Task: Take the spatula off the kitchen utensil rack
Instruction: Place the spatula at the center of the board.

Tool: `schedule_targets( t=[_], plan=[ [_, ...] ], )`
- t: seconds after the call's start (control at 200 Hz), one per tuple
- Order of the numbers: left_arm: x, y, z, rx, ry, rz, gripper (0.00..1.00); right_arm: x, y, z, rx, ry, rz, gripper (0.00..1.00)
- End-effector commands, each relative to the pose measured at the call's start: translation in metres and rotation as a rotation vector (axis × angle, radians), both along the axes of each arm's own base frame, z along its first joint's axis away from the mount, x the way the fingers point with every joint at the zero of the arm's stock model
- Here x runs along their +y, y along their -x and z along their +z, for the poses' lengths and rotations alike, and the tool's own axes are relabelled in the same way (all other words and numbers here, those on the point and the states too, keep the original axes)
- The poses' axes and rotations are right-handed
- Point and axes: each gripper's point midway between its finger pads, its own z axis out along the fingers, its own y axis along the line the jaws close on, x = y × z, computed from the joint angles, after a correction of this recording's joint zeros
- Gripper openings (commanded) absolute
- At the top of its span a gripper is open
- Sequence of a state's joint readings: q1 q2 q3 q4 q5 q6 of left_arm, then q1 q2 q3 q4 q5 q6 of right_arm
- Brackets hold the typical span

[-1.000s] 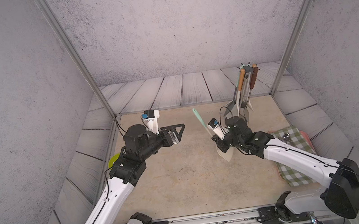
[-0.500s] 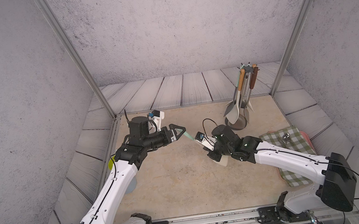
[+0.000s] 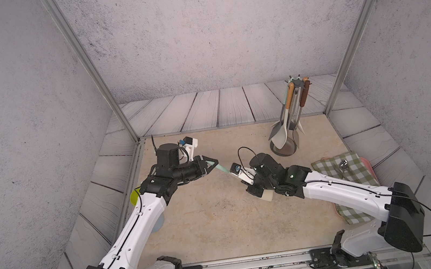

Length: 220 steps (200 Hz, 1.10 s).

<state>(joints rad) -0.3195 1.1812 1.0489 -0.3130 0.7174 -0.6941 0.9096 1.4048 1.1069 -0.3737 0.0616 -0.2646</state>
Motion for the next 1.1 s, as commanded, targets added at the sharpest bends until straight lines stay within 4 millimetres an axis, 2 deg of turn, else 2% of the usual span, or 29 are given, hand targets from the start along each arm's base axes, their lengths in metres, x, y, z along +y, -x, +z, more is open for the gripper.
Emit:
schedule_targets(
  t=[0.0,0.15,0.195,0.29,0.385,0.525,0.606,0.651,0.751,0.886,1.096],
  plan=[
    [0.001,-0.005,-0.004,-0.002,0.006,0.001,0.00,0.002,-0.002,0.011,-0.026,-0.014,-0.003,0.00],
    [0.006,-0.008,-0.004,-0.022,0.011,0.043,0.00,0.002,-0.006,0.019,-0.030,-0.051,-0.047,0.01],
    [0.010,-0.011,-0.004,-0.034,0.013,0.075,0.00,0.001,-0.008,0.025,-0.022,-0.074,-0.084,0.23],
    [0.019,-0.013,-0.006,-0.067,0.017,0.144,0.00,0.001,-0.005,0.041,0.030,-0.142,-0.135,0.54],
    [0.031,-0.015,-0.003,-0.124,0.051,0.239,0.00,0.003,0.003,0.061,0.115,-0.248,-0.183,0.66],
    [0.048,-0.013,0.002,-0.207,0.119,0.349,0.00,0.014,0.016,0.080,0.333,-0.479,-0.291,0.91],
    [0.054,-0.008,0.008,-0.258,0.150,0.382,0.00,0.030,0.025,0.088,0.476,-0.600,-0.299,0.94],
    [0.057,-0.005,0.009,-0.275,0.161,0.395,0.00,0.035,0.024,0.089,0.552,-0.647,-0.353,0.99],
    [0.064,0.003,0.012,-0.306,0.181,0.419,0.00,0.044,0.017,0.089,0.705,-0.723,-0.478,1.00],
    [0.068,0.012,0.017,-0.348,0.190,0.424,0.00,0.051,0.003,0.074,0.898,-0.803,-0.657,1.00],
    [0.065,0.022,0.017,-0.367,0.222,0.387,0.00,0.055,-0.029,0.058,1.122,-0.978,-0.862,0.98]
  ],
)
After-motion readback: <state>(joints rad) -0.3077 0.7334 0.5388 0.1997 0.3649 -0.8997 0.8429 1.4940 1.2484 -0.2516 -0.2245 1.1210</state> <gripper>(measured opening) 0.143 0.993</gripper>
